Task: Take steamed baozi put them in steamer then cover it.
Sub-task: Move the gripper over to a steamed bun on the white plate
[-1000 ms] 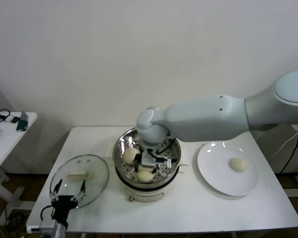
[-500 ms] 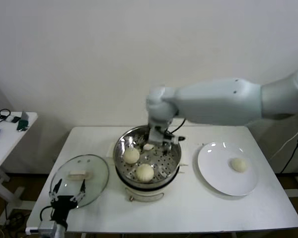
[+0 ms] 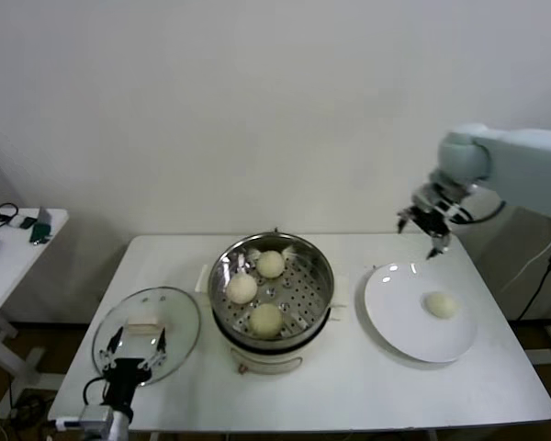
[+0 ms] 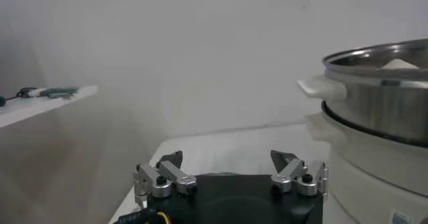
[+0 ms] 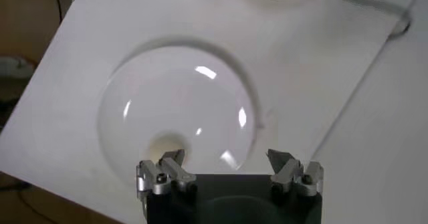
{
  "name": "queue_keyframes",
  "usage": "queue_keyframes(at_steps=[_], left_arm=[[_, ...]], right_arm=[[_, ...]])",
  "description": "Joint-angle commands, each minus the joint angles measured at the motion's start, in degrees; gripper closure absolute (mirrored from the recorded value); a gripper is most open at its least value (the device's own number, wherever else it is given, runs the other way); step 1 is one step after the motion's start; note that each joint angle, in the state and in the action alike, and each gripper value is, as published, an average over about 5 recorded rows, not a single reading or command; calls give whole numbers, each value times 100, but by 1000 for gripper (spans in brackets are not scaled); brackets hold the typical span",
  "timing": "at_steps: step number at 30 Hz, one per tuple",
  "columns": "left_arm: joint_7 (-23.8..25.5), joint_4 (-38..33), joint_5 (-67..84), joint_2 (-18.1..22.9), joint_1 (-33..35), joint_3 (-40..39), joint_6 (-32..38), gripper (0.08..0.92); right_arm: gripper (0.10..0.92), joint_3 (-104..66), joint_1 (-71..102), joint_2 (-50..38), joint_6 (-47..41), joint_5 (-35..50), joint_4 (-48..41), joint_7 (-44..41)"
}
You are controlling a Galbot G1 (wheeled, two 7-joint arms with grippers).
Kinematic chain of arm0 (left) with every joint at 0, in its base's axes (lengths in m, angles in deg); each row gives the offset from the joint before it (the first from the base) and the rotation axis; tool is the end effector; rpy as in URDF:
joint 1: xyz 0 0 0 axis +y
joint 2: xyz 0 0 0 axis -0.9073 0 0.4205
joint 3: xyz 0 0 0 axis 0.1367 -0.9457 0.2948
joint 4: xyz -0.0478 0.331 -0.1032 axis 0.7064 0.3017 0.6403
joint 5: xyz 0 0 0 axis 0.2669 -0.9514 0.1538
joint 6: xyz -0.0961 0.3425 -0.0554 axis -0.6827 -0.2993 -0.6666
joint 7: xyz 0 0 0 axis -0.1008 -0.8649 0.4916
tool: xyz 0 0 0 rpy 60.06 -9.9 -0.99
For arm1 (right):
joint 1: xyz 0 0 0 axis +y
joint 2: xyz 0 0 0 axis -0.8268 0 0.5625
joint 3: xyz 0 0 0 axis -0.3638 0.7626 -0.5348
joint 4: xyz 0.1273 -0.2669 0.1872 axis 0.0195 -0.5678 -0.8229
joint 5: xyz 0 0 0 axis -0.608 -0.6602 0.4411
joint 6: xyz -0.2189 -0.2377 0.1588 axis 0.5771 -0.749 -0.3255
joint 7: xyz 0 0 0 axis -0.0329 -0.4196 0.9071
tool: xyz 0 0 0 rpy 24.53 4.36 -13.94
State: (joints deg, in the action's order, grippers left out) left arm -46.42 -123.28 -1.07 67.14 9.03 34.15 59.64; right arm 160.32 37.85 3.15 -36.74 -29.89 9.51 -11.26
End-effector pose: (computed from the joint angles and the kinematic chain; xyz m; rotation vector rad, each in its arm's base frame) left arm 0.1540 0.0855 -0.3544 0.1085 -2.9162 -0.1962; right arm 0.5572 -0.1789 -0.0537 1.3846 -1.0545 1.6359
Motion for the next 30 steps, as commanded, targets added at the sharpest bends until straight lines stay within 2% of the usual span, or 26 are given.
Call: queue_keyframes(at_steps=[1, 16, 27, 30], left_arm=[[10, 34, -90, 73, 36, -1, 15, 177], [-7, 96, -179, 120, 237, 78, 85, 177], [2, 63, -233, 108, 247, 57, 60, 177], [3, 59, -237, 106, 242, 49, 57, 177]], right_arm=[[203, -970, 1823, -986, -361, -513, -1128, 98], [203, -2967, 3712, 0, -255, -978, -2426, 285], [205, -3224, 3847, 263, -258, -986, -2617, 311], [238, -3206, 3825, 249, -269, -992, -2558, 275]])
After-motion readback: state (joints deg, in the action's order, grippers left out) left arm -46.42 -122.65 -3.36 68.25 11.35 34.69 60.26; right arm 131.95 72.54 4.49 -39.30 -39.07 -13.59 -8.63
